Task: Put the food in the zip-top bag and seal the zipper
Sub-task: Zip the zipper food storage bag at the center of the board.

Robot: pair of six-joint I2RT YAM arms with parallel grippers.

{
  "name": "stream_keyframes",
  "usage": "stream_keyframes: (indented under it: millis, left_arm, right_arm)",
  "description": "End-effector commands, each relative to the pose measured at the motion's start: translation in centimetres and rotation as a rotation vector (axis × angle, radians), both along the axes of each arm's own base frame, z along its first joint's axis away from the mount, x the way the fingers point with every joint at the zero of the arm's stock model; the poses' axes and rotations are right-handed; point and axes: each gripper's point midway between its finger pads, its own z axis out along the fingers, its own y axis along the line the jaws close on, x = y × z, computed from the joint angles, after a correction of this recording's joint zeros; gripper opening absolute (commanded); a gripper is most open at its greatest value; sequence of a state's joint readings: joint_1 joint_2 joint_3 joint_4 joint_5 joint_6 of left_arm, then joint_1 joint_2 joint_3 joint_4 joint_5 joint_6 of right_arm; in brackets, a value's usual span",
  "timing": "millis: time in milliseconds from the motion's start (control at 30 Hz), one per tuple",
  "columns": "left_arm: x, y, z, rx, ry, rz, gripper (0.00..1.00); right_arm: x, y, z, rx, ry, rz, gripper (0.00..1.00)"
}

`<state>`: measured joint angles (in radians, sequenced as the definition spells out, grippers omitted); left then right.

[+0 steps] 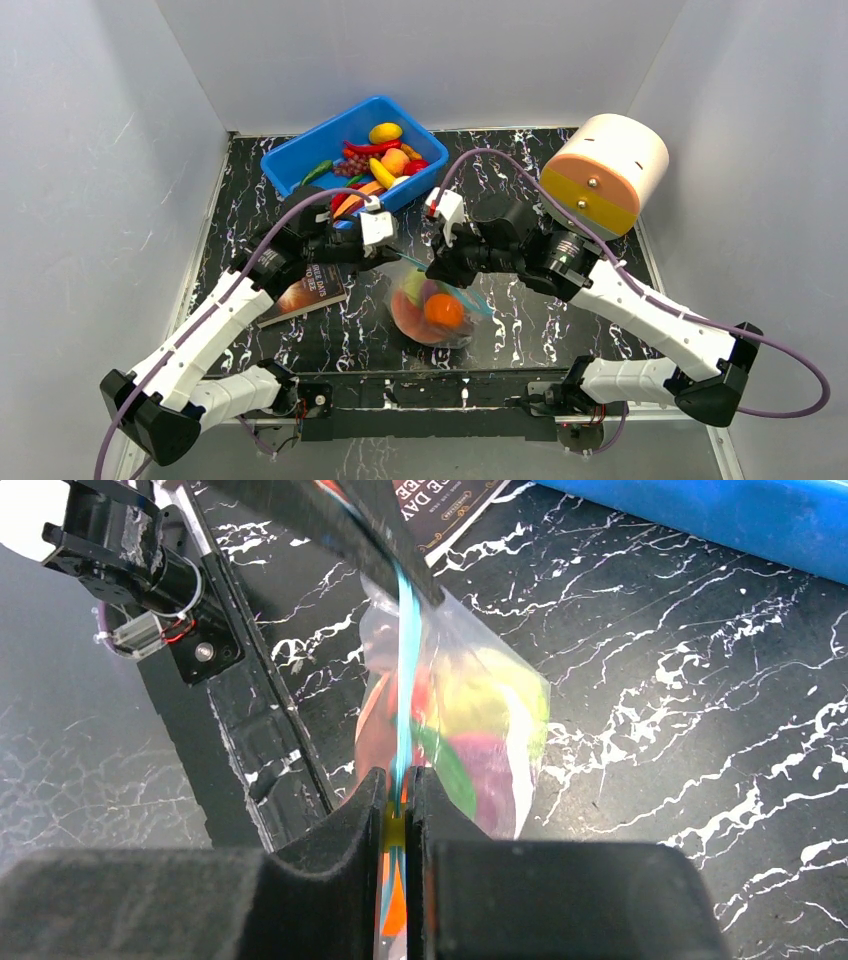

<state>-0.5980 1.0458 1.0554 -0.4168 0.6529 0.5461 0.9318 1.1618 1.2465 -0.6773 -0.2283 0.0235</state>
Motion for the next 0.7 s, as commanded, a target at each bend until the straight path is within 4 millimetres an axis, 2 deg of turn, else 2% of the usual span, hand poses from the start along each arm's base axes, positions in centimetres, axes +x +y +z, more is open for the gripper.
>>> stream_keyframes:
  millis: [0, 267, 667]
  left_arm:
    - [3.5, 3.5, 0.5, 0.025, -0.032, 0.192, 0.00]
    - [4.3, 4.3, 0.9, 0.027, -0.039, 0.249, 0.00]
    - [4.6, 4.6, 1.0, 0.007, -0.032, 0.290, 0.00]
  right_arm:
    - [-1.8, -3.5, -1.2, -0.085, 0.043, -0.021, 0.00]
    - [-1.6, -5.1, -0.7, -0.101, 0.019, -0.081, 0.00]
    - [-1.4, -6.3, 0.2, -0.073, 0.019, -0.166, 0.00]
